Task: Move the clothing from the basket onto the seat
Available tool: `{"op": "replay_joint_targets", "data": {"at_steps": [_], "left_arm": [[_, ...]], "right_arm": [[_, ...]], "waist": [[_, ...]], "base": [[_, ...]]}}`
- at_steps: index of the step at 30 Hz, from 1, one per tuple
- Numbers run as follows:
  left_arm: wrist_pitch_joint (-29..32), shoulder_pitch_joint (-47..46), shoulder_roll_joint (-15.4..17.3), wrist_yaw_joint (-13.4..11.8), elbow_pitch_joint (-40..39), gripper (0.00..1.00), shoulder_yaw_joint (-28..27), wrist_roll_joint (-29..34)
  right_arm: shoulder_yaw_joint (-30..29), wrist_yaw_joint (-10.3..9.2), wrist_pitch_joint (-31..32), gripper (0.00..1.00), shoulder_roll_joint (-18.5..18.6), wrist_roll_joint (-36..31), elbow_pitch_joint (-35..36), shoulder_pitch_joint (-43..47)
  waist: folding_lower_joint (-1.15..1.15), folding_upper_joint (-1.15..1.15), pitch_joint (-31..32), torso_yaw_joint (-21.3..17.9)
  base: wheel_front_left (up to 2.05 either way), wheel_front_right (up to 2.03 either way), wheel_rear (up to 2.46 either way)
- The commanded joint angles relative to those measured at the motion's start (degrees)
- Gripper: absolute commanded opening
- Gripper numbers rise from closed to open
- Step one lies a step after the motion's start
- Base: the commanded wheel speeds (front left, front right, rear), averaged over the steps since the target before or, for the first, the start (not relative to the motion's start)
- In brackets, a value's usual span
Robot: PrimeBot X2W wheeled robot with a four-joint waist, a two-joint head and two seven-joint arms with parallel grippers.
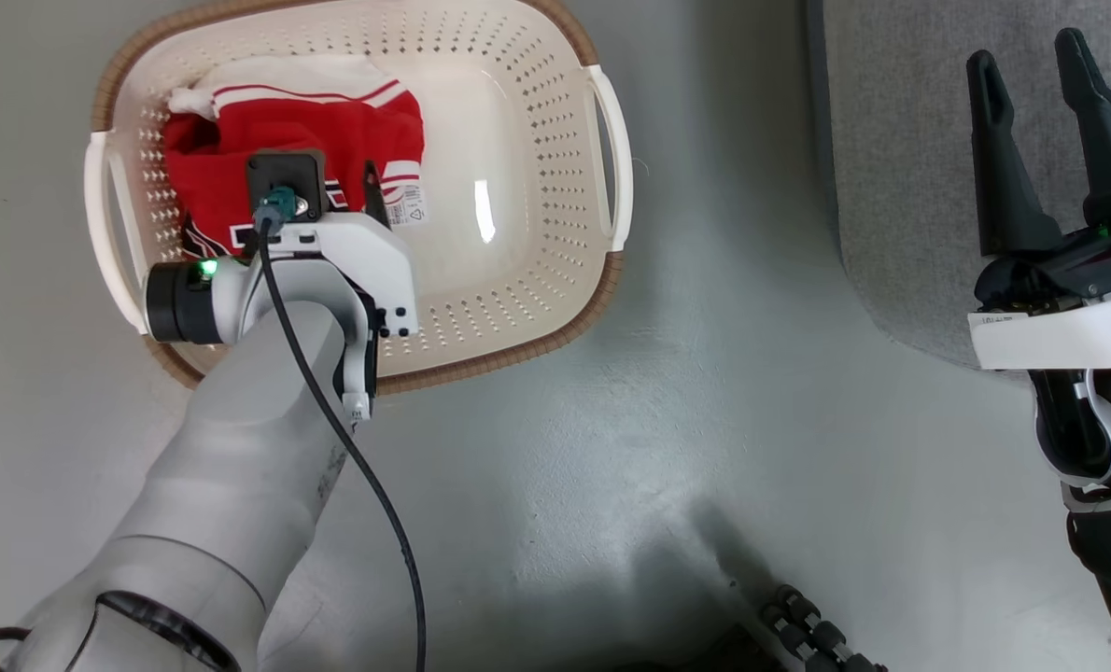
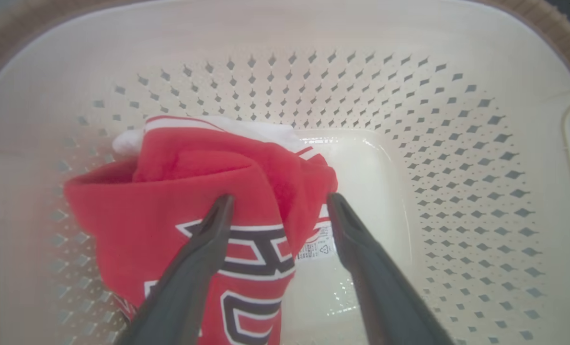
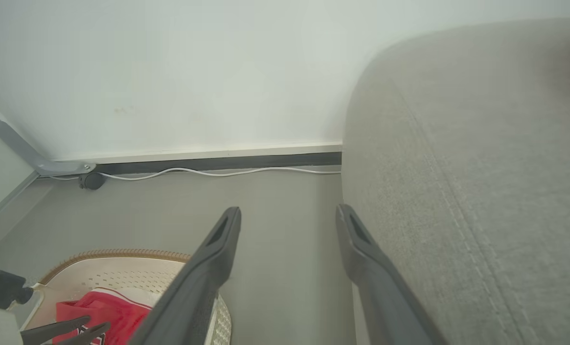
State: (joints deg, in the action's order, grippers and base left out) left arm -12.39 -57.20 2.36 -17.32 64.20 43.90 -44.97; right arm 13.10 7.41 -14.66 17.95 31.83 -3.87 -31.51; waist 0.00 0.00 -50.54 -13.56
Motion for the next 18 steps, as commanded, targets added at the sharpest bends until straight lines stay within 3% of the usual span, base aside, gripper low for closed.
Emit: {"op": "replay_joint_targets", "data": {"at_steps": [1, 13, 18], "left_arm": [[-0.6, -0.7, 0.5, -1.2, 0.5, 1.0, 0.0, 0.0], [-1.3, -4.5, 0.5, -4.8, 6.4, 1.0, 3.0, -0.5], [1.5, -6.4, 0.5, -6.4, 8.2, 1.0, 5.6, 1.1]], "right_arm": [[0.5, 0.08, -0.3, 1.0, 0.4, 0.4, 1.5, 1.4], [1.1, 0.08, -0.3, 1.0, -0.1, 1.3, 2.8, 1.3], [1.1, 0.08, -0.3, 1.0, 0.0, 1.7, 3.7, 1.2]], "waist": [[0.0, 0.0, -0.7, -0.5], [0.0, 0.0, -3.8, -2.0], [0.0, 0.0, -5.3, -2.5]], "base": [[0.0, 0.0, 0.0], [0.0, 0.0, 0.0], [0.0, 0.0, 0.0]]}}
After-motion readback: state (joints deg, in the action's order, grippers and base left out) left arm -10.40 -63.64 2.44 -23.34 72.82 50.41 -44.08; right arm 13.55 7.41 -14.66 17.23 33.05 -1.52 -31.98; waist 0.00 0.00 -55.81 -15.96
